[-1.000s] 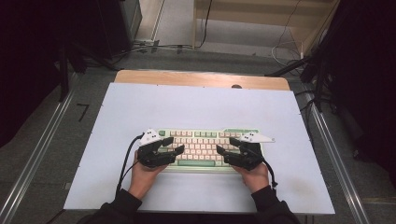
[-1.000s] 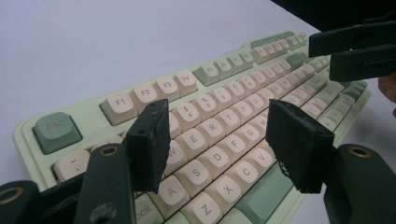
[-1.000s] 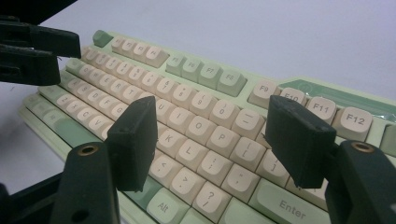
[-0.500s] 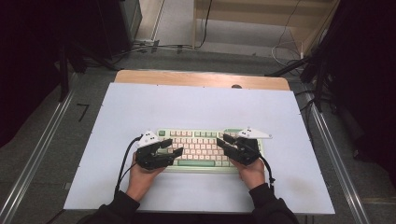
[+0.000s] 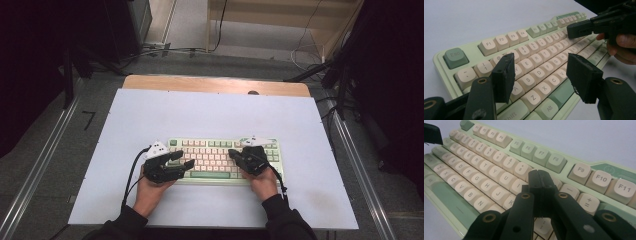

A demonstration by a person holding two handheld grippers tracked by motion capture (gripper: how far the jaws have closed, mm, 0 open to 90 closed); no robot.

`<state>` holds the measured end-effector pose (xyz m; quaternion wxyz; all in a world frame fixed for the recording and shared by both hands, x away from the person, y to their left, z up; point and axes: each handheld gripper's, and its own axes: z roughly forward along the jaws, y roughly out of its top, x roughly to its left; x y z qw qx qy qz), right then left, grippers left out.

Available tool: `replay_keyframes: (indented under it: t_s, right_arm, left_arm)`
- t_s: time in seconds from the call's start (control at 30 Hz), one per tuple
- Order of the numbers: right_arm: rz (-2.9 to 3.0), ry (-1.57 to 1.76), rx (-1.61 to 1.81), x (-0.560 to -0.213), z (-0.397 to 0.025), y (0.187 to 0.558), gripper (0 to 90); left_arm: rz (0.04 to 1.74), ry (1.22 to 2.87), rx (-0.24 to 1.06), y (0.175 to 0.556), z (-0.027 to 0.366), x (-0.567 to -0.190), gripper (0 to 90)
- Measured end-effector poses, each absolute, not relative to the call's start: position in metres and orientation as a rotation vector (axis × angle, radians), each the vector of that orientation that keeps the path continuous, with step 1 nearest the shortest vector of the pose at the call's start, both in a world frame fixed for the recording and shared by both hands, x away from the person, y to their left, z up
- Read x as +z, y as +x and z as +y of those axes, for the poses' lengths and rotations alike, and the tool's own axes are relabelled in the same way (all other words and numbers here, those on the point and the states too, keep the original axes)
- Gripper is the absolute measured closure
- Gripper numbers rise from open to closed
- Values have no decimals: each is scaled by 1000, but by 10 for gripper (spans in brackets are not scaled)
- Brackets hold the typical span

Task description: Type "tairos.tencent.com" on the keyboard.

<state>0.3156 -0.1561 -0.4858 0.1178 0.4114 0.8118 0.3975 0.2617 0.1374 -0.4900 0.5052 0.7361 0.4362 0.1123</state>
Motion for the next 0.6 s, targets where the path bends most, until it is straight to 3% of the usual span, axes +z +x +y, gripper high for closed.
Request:
replay_keyframes:
  t_s: [0.6]
  right_arm:
    - [2404, 1213, 1137, -488, -153, 315, 874]
  left_arm:
    - [1050, 1783, 267, 262, 136, -491, 408]
